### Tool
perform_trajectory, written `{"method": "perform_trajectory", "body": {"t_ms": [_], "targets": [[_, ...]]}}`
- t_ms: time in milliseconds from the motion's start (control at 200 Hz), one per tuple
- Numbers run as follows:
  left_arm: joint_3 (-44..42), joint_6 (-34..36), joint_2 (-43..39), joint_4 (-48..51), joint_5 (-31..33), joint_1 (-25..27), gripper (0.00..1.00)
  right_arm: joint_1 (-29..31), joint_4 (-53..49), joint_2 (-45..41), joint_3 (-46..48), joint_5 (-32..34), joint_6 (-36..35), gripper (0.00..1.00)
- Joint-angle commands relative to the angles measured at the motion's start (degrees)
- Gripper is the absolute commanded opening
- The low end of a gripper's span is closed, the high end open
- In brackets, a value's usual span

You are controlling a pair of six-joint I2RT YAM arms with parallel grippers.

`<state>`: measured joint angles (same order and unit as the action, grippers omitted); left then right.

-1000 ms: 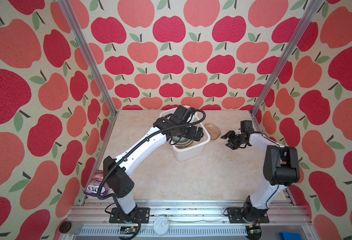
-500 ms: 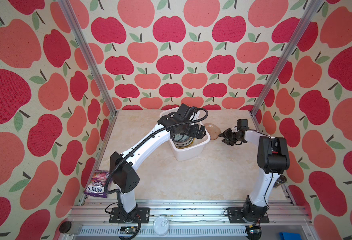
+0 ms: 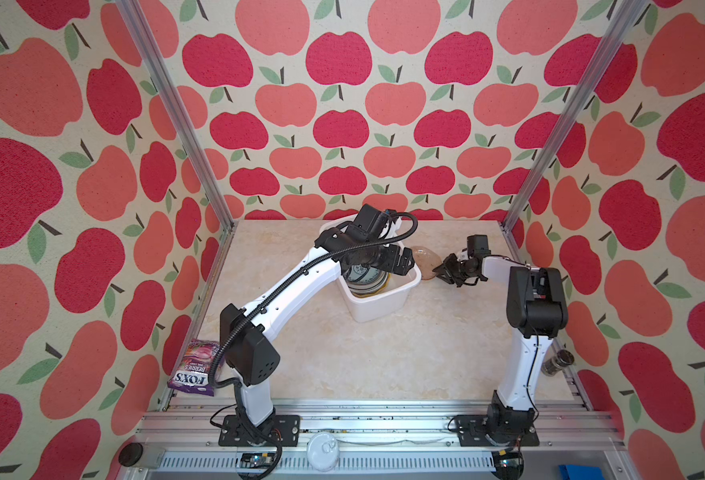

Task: Place the plates into the plastic bin on the countertop
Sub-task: 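Grasp the clear glass plate's rim with the right gripper and tilt it up, then carry the glass plate upright over the bin with the right gripper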

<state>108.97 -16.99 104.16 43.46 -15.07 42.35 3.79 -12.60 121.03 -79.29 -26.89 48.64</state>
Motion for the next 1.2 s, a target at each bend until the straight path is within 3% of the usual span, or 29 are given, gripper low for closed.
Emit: {"method": "perform_trajectory", "body": {"t_ms": [0,410,685,991,1196], "targets": [[1.77,0.83,0.20,0.83,-0.26,-0.25,0.99,0.90,-0.19,1.13,-1.19,0.21,-0.24,0.24],[1.07,1.04,-0.76,1.54,0.39,-0.18,0.99,0.96,0.28,-1.97,1.33,2.49,0.31,0.01],[-0.54,1.00,-4.99,1.10,2.25,0.02,0.99,-2.26,-2.58,-13.79,4.33,7.26,1.43,0.00],[-8.66,0.84,-18.67,-0.21,6.19,0.89,0.99,-3.79,-16.66,-29.73,3.06,13.62,0.62,0.00],[-19.97,-0.30,-32.45,-0.26,10.26,0.85,0.99,-0.17,-26.38,-39.27,-1.26,15.49,2.82,0.00]]}}
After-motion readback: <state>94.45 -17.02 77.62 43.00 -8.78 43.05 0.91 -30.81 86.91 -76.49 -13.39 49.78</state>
